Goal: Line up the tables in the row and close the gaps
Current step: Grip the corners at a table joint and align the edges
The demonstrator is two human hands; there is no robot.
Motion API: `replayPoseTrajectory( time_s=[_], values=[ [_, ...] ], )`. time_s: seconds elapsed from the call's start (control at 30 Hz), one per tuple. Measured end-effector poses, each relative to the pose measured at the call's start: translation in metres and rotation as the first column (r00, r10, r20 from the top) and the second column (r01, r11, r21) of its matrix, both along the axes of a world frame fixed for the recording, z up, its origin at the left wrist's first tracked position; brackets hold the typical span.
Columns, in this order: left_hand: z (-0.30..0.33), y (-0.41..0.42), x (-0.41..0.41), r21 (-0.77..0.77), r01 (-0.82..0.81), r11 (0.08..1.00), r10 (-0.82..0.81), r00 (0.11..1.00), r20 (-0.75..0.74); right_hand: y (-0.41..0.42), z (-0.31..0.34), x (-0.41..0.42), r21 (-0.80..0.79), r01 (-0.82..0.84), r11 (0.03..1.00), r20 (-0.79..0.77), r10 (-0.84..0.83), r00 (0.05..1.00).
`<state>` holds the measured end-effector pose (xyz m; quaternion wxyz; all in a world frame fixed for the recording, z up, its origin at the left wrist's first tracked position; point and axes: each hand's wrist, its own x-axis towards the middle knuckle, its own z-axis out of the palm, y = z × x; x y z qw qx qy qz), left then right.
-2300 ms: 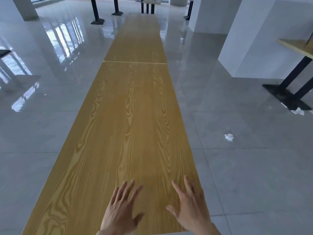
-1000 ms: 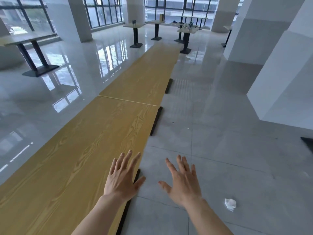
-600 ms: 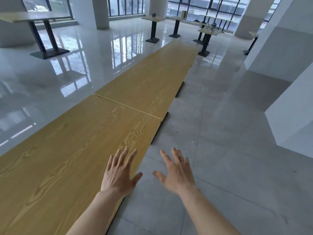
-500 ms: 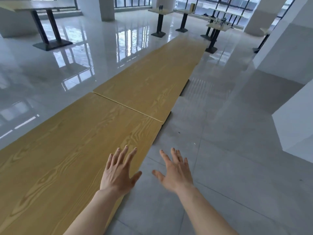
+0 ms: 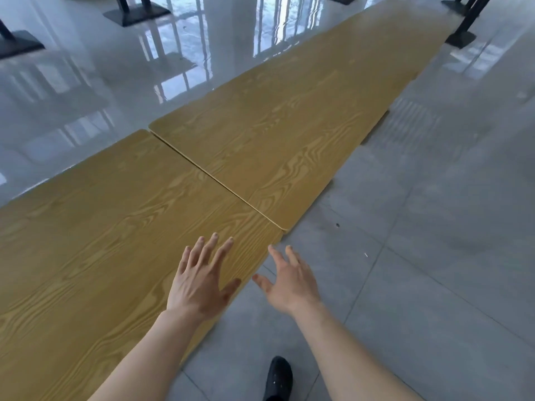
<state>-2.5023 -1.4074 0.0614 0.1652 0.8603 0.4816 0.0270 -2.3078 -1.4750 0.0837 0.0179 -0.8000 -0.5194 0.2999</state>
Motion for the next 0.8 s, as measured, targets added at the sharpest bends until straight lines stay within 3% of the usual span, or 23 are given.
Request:
replayPoseTrajectory(
  time_s=[0.23, 0.33, 0.47, 0.63, 0.7, 0.8],
  values=[
    [-0.047, 0.014, 0.043, -0.07, -0.088, 0.994, 0.084, 0.995, -0.061, 0.03, -0.056, 0.029, -0.022, 0.054, 0.998, -0.154, -0.056, 0.986],
    [-0.06, 0.016, 0.052, -0.081, -0.104, 0.991, 0.099, 0.993, -0.057, 0.038, -0.067, 0.027, 0.056, 0.249, 0.967, -0.304, -0.221, 0.927],
    [-0.074, 0.018, 0.06, -0.067, -0.105, 0.992, 0.102, 0.994, -0.04, 0.055, -0.076, 0.021, 0.013, 0.588, 0.809, -0.441, -0.524, 0.729],
    [-0.08, 0.018, 0.065, -0.059, -0.114, 0.992, 0.113, 0.993, -0.017, 0.072, -0.09, 0.011, -0.238, 0.774, 0.587, -0.665, -0.679, 0.31],
    [-0.08, 0.018, 0.066, -0.052, -0.117, 0.992, 0.116, 0.993, -0.023, 0.075, -0.094, 0.011, -0.275, 0.78, 0.562, -0.689, -0.681, 0.247],
    [-0.08, 0.018, 0.068, -0.044, -0.119, 0.992, 0.118, 0.993, -0.029, 0.076, -0.092, 0.015, -0.284, 0.79, 0.544, -0.69, -0.687, 0.226]
  ],
)
